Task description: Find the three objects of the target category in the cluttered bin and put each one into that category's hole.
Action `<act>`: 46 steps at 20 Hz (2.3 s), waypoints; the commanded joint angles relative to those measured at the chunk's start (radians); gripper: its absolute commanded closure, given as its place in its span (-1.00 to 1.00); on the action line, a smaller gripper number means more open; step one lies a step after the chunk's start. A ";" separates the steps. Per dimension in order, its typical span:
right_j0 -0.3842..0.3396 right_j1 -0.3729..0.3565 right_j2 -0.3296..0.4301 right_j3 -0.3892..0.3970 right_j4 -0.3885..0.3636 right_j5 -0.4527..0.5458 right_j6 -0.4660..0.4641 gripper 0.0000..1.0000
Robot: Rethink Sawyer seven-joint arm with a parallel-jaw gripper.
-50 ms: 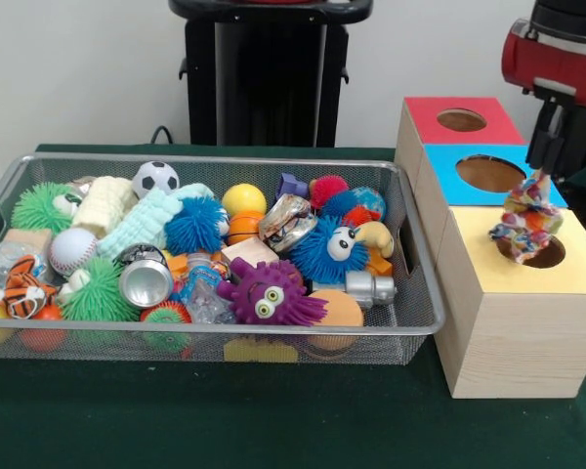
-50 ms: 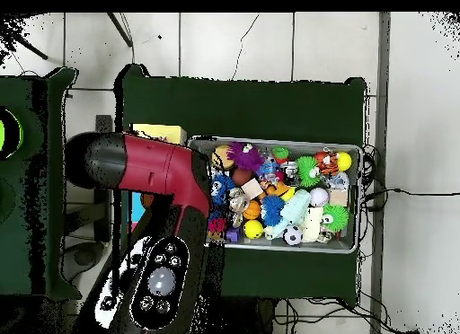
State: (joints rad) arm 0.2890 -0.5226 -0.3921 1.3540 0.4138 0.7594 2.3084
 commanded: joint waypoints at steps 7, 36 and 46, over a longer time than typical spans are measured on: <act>-0.001 0.021 0.046 0.168 0.026 -0.071 0.241 1.00; 0.012 0.093 0.018 0.069 0.069 -0.078 0.294 1.00; -0.039 0.139 0.060 0.072 0.073 -0.209 0.250 1.00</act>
State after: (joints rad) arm 0.3074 -0.4517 -0.4173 1.3847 0.4533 0.6520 2.3605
